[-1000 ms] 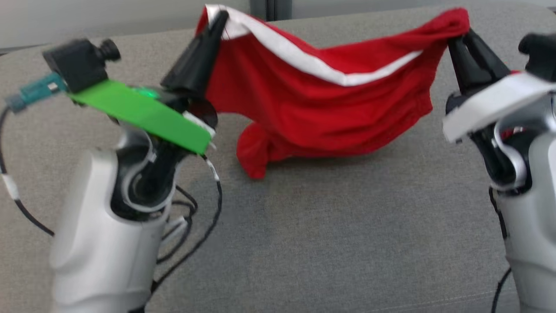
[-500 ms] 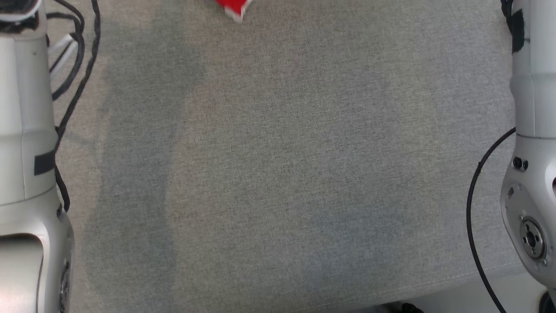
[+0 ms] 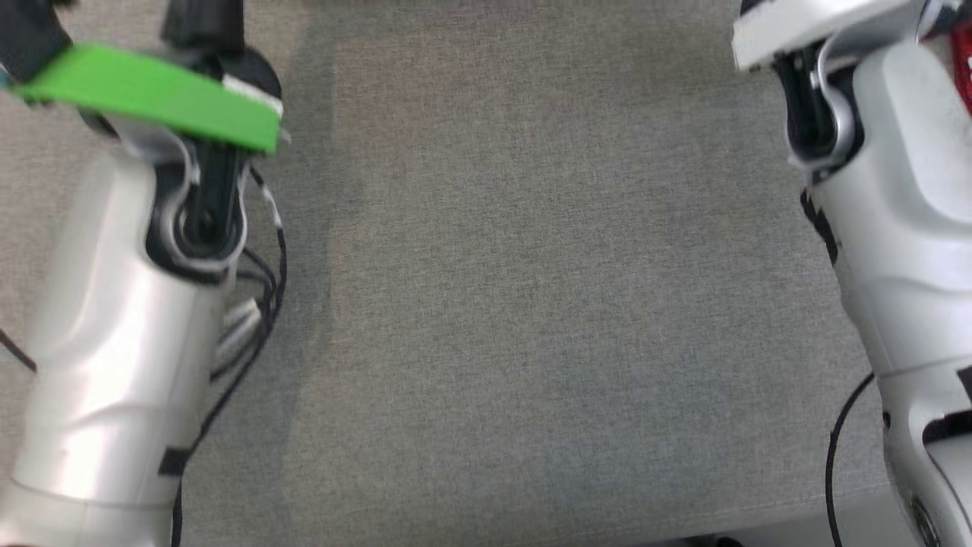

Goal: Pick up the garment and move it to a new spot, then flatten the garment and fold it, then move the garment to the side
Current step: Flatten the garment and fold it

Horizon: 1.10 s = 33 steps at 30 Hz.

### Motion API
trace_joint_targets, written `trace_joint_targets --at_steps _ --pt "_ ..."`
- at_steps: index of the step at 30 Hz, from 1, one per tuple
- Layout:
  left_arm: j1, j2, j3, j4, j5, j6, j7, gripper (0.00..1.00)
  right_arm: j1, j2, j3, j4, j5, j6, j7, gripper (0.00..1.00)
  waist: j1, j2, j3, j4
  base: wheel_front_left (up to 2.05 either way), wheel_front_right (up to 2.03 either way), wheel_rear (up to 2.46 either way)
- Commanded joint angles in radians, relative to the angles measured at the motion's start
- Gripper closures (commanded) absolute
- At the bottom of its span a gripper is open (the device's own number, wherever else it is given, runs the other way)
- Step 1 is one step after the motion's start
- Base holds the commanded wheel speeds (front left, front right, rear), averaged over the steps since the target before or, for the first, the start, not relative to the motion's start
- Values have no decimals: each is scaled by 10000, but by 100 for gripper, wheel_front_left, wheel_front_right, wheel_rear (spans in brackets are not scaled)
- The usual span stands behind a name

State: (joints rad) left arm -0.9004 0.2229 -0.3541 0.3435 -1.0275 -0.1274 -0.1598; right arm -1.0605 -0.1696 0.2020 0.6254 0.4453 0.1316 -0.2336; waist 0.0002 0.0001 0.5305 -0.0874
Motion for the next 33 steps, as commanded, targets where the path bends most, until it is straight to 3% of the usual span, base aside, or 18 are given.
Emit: trace_joint_targets --at_steps 1,6,10,16,22,29,33 --pt "727 217 -166 -154 -317 -41 -129 100 623 -230 175 -135 309 -18 172 100 -2 -1 -567 209 0 0 0" --pt "3018 914 -980 -873 -777 -41 -382 100 2647 -807 391 -973 992 -20 551 100 -2 -1 -1471 304 0 0 0" --pt "4694 1345 -1583 -1553 -978 -42 -545 100 4317 -783 225 -1895 1354 -20 1077 100 -2 -1 -2203 363 0 0 0" --pt "6524 1523 -2230 -2180 -1356 -37 -456 100 6514 -802 -370 -2997 949 -20 2422 100 -2 -1 -3106 585 0 0 0" --pt "7947 1701 -2780 -2794 -1772 152 20 100 8483 -400 -1427 -4222 36 -20 4630 100 -2 -1 -3676 801 0 0 0" --pt "9385 2139 -3505 -3983 -2084 656 844 100 10468 198 -2531 -6547 -687 -18 7456 100 -2 -1 -3899 884 0 0 0" --pt "9730 2407 -3624 -4681 -2152 937 1114 100 11239 554 -3120 -7855 -1105 -17 8525 100 -2 -1 -3930 884 0 0 0"
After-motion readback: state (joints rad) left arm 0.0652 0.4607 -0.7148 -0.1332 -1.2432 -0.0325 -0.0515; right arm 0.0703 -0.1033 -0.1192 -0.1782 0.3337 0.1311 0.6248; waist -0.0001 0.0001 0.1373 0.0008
